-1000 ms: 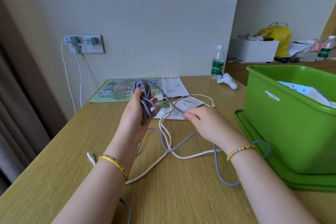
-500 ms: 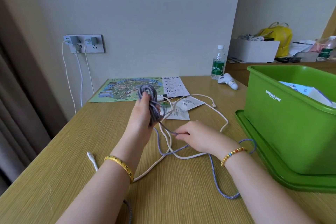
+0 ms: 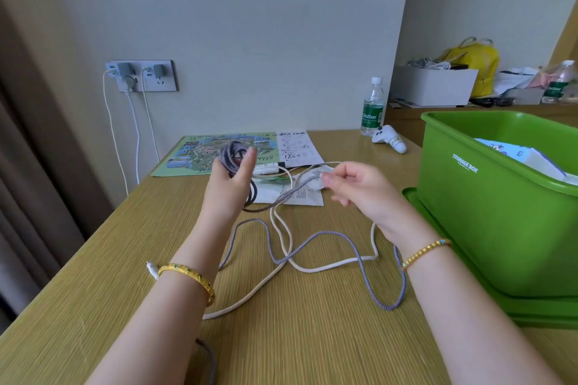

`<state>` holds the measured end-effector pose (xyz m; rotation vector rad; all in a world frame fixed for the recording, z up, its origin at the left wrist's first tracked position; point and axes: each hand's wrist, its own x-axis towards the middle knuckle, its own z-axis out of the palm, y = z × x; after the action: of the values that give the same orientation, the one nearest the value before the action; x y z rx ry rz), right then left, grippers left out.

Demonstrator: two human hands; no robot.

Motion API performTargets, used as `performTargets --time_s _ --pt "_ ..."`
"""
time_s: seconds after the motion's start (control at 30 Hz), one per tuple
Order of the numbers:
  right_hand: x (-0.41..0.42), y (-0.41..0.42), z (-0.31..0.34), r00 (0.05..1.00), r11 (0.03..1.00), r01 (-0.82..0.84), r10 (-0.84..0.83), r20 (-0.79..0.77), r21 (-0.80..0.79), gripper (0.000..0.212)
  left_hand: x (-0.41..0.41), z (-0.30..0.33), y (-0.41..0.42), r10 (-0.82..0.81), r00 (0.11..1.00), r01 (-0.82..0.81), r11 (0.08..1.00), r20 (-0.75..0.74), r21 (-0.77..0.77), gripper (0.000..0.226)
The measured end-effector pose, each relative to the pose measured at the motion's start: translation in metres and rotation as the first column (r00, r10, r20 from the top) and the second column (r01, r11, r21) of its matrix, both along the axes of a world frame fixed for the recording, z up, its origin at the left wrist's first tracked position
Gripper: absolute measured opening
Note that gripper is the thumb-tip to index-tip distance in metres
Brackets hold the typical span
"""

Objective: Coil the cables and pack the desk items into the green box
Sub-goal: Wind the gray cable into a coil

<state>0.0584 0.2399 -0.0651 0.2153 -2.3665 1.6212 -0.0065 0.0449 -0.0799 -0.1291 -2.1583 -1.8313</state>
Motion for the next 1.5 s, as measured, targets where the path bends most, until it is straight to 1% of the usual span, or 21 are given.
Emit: performTargets --time_s 0.03,0.1,0.17,0.23,0.3,0.4,0.47,0.53,0.57,0.6,0.67,0.73,0.8,0.87,0.93,1.0,1.07,1.2,1.33,1.43,1.5 --pt "0.000 0.001 0.001 0.998 0.993 -0.054 0.052 -0.017 -0.108 0.008 0.002 0.000 0.001 -0.030 1.000 0.030 0.995 -0.001 -0.095 0.041" --pt "0.001 0.004 0.002 0.989 0.948 -0.149 0.140 -0.053 -0.282 0.015 0.005 -0.001 0.004 -0.112 0.994 0.112 0.957 0.015 -0.267 0.044" --pt "0.003 0.006 0.003 0.978 0.919 -0.209 0.190 -0.088 -0.334 0.022 0.010 -0.004 0.010 -0.215 0.976 0.214 0.900 0.039 -0.380 0.048" --pt "0.002 0.007 0.002 0.967 0.904 -0.254 0.226 -0.119 -0.344 0.024 0.016 -0.005 0.015 -0.320 0.946 0.307 0.842 0.047 -0.443 0.053" --pt "0.001 0.008 0.001 0.957 0.891 -0.289 0.257 -0.134 -0.351 0.023 0.022 -0.005 0.019 -0.383 0.923 0.352 0.786 0.048 -0.509 0.054" --pt "-0.001 0.009 0.000 0.943 0.879 -0.333 0.301 -0.143 -0.342 0.023 0.023 -0.009 0.021 -0.398 0.917 0.326 0.731 0.013 -0.600 0.044" --pt "-0.002 0.009 -0.002 0.940 0.876 -0.340 0.307 -0.148 -0.342 0.024 0.023 -0.009 0.021 -0.416 0.909 0.330 0.723 0.000 -0.607 0.029" --pt "-0.002 0.009 -0.002 0.943 0.876 -0.331 0.292 -0.161 -0.351 0.025 0.023 -0.008 0.020 -0.459 0.888 0.350 0.706 -0.021 -0.616 0.020" --pt "-0.002 0.009 -0.002 0.943 0.872 -0.331 0.288 -0.167 -0.360 0.025 0.023 -0.007 0.020 -0.465 0.884 0.330 0.694 -0.048 -0.640 0.016" --pt "-0.002 0.009 -0.002 0.942 0.867 -0.334 0.290 -0.172 -0.370 0.025 0.024 -0.006 0.021 -0.451 0.888 0.281 0.686 -0.089 -0.672 0.014" --pt "-0.003 0.009 -0.001 0.939 0.855 -0.342 0.295 -0.175 -0.389 0.025 0.025 -0.007 0.023 -0.384 0.906 0.141 0.671 -0.178 -0.728 0.020" --pt "-0.003 0.007 -0.002 0.943 0.857 -0.332 0.287 -0.168 -0.395 0.024 0.027 -0.008 0.024 -0.349 0.904 0.053 0.663 -0.246 -0.746 0.022" --pt "-0.003 0.007 -0.003 0.952 0.865 -0.304 0.263 -0.155 -0.400 0.024 0.028 -0.009 0.025 -0.381 0.892 0.097 0.689 -0.245 -0.718 0.020" --pt "-0.003 0.007 -0.003 0.964 0.876 -0.267 0.235 -0.127 -0.401 0.024 0.028 -0.008 0.025 -0.450 0.873 0.242 0.732 -0.186 -0.636 0.016" --pt "-0.003 0.007 -0.004 0.977 0.910 -0.214 0.197 -0.082 -0.354 0.022 0.029 -0.006 0.027 -0.519 0.845 0.373 0.746 -0.131 -0.551 0.017" --pt "-0.003 0.005 -0.005 0.983 0.942 -0.180 0.181 -0.024 -0.283 0.016 0.030 -0.004 0.029 -0.563 0.818 0.449 0.754 -0.119 -0.479 0.020" --pt "-0.003 0.002 -0.005 0.979 0.950 -0.187 0.202 0.035 -0.251 0.016 0.031 -0.002 0.029 -0.590 0.799 0.500 0.758 -0.114 -0.420 0.022" --pt "-0.001 0.003 -0.004 0.974 0.965 -0.190 0.209 0.091 -0.182 0.022 0.032 -0.001 0.028 -0.635 0.769 0.571 0.730 -0.066 -0.375 0.018" --pt "0.001 0.000 -0.002 0.986 0.986 -0.132 0.141 0.088 -0.106 0.041 0.035 0.003 0.024 -0.702 0.710 0.689 0.676 0.057 -0.261 0.014" --pt "0.000 -0.004 -0.003 0.993 0.993 -0.083 0.089 0.080 -0.081 0.025 0.035 0.002 0.021 -0.700 0.707 0.705 0.684 0.104 -0.187 0.021" --pt "-0.001 -0.004 -0.003 0.992 0.993 -0.081 0.089 0.090 -0.091 0.022 0.036 0.001 0.022 -0.690 0.709 0.705 0.697 0.141 -0.135 0.022"
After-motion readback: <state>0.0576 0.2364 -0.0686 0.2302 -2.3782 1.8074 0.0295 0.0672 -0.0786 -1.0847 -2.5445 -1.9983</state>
